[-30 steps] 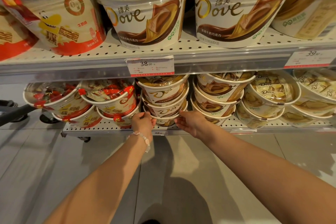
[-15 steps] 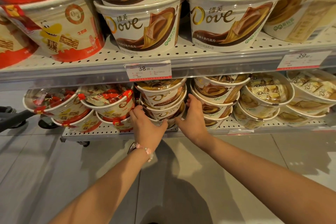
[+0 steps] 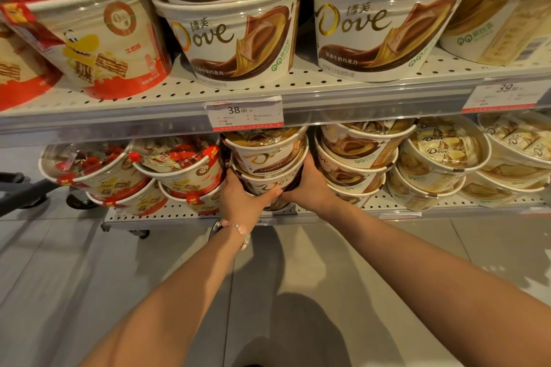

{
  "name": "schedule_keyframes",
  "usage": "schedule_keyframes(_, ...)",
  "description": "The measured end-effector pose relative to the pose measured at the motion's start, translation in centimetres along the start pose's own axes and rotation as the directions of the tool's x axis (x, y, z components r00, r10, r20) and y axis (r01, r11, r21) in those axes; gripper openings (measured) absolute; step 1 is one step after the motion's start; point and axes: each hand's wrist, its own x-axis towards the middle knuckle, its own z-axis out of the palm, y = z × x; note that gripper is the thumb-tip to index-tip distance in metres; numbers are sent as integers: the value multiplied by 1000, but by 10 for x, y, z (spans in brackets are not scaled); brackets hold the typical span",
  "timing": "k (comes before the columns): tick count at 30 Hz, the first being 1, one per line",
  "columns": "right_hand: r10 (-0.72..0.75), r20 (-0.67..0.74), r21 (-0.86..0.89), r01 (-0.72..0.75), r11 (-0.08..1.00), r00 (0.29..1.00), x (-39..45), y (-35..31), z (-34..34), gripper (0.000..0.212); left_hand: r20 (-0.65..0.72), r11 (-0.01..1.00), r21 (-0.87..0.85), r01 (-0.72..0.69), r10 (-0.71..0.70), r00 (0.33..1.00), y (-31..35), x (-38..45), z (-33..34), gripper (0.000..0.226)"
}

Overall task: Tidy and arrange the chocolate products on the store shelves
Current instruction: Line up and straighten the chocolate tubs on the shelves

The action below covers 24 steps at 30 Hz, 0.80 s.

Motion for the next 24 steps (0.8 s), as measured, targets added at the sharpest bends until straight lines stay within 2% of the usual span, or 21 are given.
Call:
schedule_keyframes(5,-16,-35,55,18,998,999,-6,-4,-1,96,-6,997,55,-44,45,999,-2,0,-5,91)
schedule_keyframes(10,-56,-57,-61,52,997,997,-3,0,2,91,30,996,74,-51,48,998,-10,3,-13,90)
schedule_keyframes(14,-24,-74,-29,22,999,997,-3,2,1,71,22,997,72,-12,10,1000,-7,1,-12,91)
schedule_keyframes(16,7,-53,-4,-8,1000,999,-3,2,-1,75,22,999,35,0,-1,1000,-7,0,-11,90)
schedule_keyframes(20,112,-7,13,-112,994,994,-2,1,-2,100,40,1000,23,3,-4,999,-10,-2,-10,84)
schedule_keyframes(24,147,-10,63,-146,987,989,-5,-4,-3,98,43,998,66,11,-14,999,-3,-2,-7,93)
